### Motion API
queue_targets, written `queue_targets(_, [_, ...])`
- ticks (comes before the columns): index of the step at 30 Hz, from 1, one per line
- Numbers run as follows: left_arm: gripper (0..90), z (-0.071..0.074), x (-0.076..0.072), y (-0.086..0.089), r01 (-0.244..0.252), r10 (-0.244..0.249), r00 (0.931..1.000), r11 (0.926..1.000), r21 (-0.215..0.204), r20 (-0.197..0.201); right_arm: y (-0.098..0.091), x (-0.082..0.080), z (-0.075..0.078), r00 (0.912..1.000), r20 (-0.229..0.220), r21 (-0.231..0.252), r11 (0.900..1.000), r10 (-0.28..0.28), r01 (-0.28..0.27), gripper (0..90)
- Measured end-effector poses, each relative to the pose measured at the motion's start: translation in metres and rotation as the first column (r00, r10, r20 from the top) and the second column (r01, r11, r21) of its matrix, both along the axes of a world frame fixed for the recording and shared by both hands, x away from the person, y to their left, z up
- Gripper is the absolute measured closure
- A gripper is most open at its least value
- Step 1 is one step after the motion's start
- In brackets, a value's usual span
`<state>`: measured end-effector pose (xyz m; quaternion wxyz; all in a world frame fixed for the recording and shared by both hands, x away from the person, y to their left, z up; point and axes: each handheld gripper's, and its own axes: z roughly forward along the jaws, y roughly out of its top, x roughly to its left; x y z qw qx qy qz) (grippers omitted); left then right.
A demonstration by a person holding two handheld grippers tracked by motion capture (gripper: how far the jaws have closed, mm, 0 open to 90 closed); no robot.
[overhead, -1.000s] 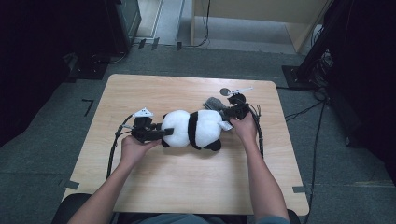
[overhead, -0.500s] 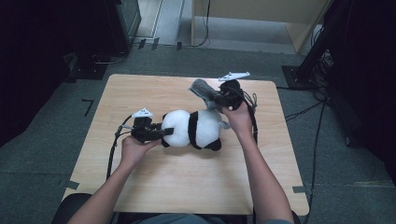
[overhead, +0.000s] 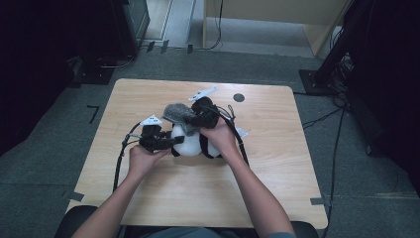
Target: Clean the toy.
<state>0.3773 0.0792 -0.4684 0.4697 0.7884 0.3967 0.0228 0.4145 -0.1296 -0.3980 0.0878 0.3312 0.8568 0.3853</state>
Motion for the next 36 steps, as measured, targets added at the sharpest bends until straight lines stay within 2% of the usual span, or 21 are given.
queue_targets(4, [52.3, 0.000, 0.000, -0.001, -0.002, 0.002, 1.0000, 0.9999, 0.014, -0.002, -0.006, 0.000, -0.006, 0.9998, -0.017, -0.010, 0.9999, -0.009, 0.009, 77.2])
queue_targets(6, [52.5, 0.000, 0.000, -0.001, -0.002, 0.002, 1.0000, 0.9999, 0.017, -0.003, -0.013, -0.001, -0.007, 0.9998, -0.009, -0.020, 0.9996, -0.018, 0.018, 77.2])
queue_targets(10, [52.7, 0.000, 0.000, -0.001, -0.002, 0.002, 1.0000, 1.0000, 0.010, -0.007, -0.031, 0.000, -0.006, 0.9974, 0.006, -0.065, 0.9953, -0.072, 0.073, 77.1])
queue_targets(13, [52.7, 0.000, 0.000, -0.002, 0.002, -0.002, 1.0000, 1.0000, 0.010, -0.007, -0.044, 0.001, -0.007, 0.9950, -0.008, -0.047, 0.9940, -0.100, 0.099, 77.0])
queue_targets(21, [52.8, -0.001, 0.001, -0.001, 0.002, -0.002, 0.9999, 1.0000, -0.001, -0.013, -0.070, 0.002, -0.002, 0.9874, 0.011, -0.035, 0.9869, -0.158, 0.158, 77.1])
queue_targets(31, [52.7, -0.001, 0.001, -0.001, 0.006, -0.006, 0.9999, 1.0000, -0.004, -0.012, -0.112, 0.000, 0.000, 0.9675, 0.017, -0.005, 0.9676, -0.252, 0.252, 77.3])
queue_targets(36, [52.6, -0.002, 0.001, 0.000, 0.008, -0.008, 0.9999, 0.9999, -0.008, -0.012, -0.132, -0.003, -0.004, 0.9534, 0.000, 0.007, 0.9533, -0.302, 0.302, 77.5])
